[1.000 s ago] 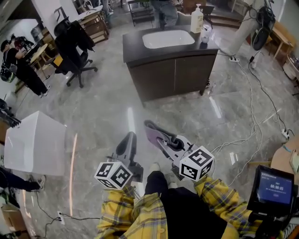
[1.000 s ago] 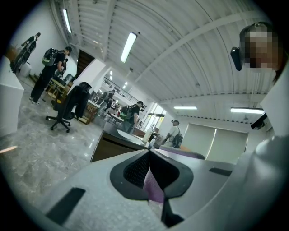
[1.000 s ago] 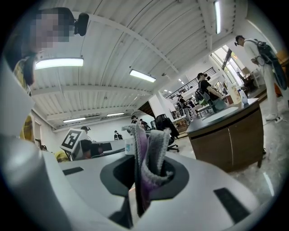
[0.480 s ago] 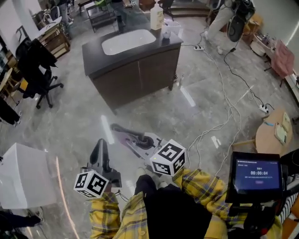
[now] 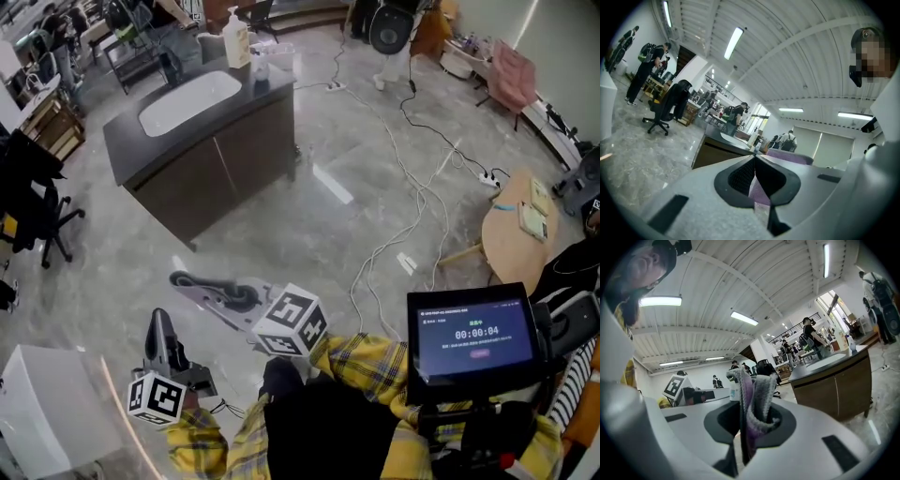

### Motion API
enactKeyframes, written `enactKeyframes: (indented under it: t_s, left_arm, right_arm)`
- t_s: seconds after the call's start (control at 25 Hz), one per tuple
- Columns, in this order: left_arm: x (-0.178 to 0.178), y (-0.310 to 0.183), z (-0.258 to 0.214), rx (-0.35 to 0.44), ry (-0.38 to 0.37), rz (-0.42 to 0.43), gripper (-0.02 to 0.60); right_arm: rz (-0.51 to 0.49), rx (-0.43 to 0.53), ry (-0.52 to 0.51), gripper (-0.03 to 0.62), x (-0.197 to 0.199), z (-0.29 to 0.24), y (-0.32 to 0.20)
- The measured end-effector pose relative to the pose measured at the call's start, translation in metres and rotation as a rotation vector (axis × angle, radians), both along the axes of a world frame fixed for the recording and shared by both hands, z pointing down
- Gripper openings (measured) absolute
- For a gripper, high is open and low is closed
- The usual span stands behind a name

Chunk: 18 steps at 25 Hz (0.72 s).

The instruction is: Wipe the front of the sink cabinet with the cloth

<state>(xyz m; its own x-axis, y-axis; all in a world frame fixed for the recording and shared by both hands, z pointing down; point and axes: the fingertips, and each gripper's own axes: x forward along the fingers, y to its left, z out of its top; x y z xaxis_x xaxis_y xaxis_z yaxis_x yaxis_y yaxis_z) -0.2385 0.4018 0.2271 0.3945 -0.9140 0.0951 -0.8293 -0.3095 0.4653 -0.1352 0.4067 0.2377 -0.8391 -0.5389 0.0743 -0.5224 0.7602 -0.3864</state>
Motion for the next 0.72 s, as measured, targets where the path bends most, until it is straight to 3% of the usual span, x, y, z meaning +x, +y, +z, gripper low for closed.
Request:
enactKeyframes:
  t_s: [0.24,0.72]
  left_arm:
    - [0.006,0.003,-0.001,-0.015,0.005,0.011,0.006]
    - [-0.029,-0.03,0.01,-0.016,0.021,0.019,0.006]
  right_arm:
    - [0.01,-0.023,0.006,0.043,0.005,0.001,0.004]
    - [0.025,-0.032,0.016,0.043,-0.025,0.011,-0.026]
